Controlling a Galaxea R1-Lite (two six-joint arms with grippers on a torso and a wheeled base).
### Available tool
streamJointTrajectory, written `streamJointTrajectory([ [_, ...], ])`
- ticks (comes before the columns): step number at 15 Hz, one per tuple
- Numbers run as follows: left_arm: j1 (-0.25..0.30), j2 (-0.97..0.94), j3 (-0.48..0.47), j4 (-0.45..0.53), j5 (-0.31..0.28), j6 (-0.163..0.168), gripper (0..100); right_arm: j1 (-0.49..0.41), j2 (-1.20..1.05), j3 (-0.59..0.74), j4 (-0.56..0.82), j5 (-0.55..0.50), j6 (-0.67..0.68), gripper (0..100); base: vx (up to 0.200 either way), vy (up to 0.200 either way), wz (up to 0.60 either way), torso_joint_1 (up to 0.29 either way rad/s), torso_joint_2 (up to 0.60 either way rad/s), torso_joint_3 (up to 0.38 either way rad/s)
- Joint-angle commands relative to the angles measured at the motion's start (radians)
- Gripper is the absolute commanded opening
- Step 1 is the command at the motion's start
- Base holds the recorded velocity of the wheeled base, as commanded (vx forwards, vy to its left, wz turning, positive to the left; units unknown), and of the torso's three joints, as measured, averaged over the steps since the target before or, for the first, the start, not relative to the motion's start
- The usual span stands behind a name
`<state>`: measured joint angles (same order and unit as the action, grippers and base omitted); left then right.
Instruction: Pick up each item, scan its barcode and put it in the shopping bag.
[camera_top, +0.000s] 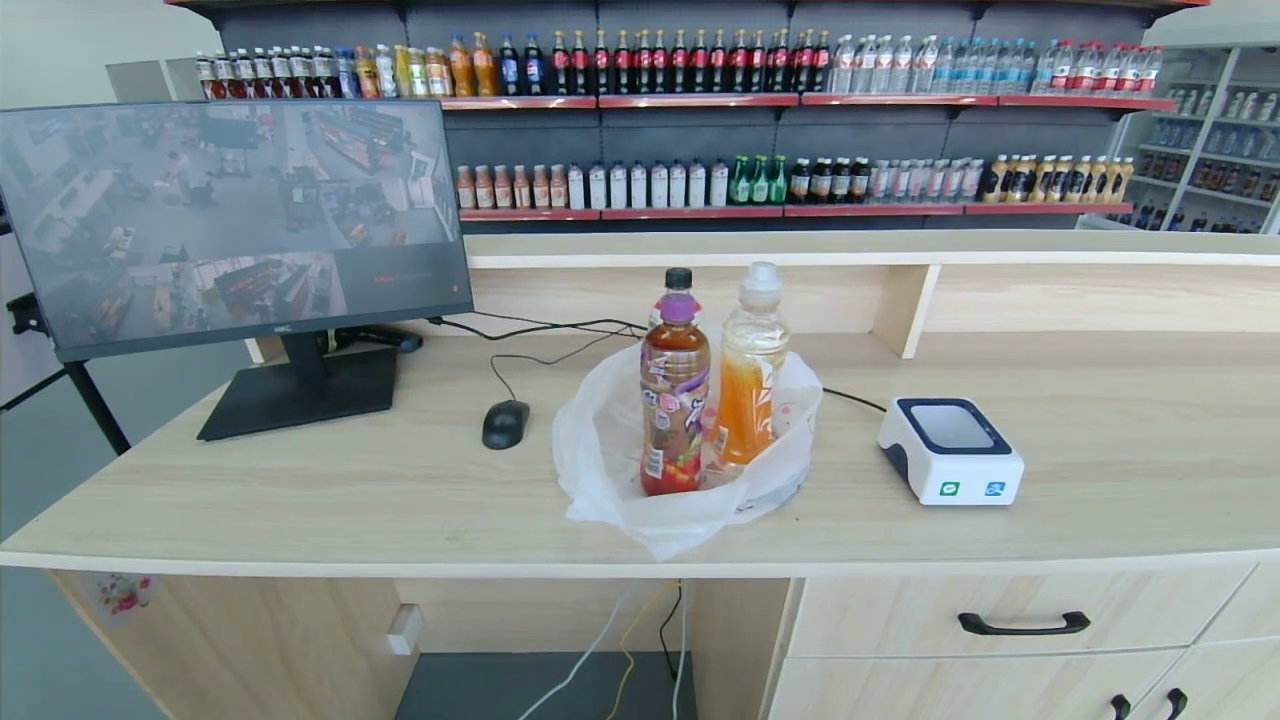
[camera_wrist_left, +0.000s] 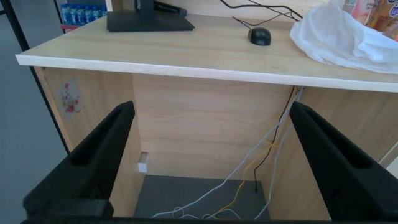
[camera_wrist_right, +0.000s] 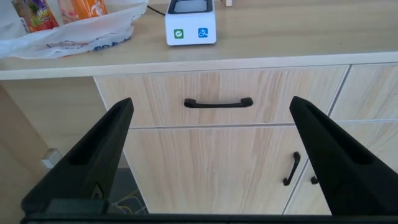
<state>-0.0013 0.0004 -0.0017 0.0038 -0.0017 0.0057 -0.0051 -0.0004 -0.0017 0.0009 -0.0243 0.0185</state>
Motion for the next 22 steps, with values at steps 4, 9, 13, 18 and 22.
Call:
streamJointTrajectory([
  [4, 0.001, 0.0, 0.0, -0.001, -0.001, 0.0, 100, 0.002, 0.002, 0.0, 0.001, 0.0, 0.0, 100, 0.0, -0.2, 0.0, 0.013, 0.0, 0.0],
  [9, 0.001, 0.0, 0.0, -0.001, 0.0, 0.0, 100, 0.002, 0.002, 0.0, 0.001, 0.0, 0.0, 100, 0.0, -0.2, 0.0, 0.002, 0.0, 0.001],
  [13, 0.001, 0.0, 0.0, -0.002, -0.001, 0.0, 100, 0.002, 0.002, 0.002, 0.001, 0.0, 0.0, 100, 0.0, -0.2, 0.0, 0.006, 0.0, -0.001],
  [18, 0.001, 0.0, 0.0, -0.002, 0.0, -0.001, 100, 0.002, 0.002, 0.002, 0.001, 0.0, 0.0, 100, 0.0, -0.2, 0.0, 0.0, 0.0, 0.0],
  [22, 0.001, 0.0, 0.0, -0.002, 0.0, -0.004, 100, 0.002, 0.002, 0.002, 0.001, 0.0, -0.003, 100, 0.0, 0.0, 0.0, 0.0, 0.0, 0.0],
])
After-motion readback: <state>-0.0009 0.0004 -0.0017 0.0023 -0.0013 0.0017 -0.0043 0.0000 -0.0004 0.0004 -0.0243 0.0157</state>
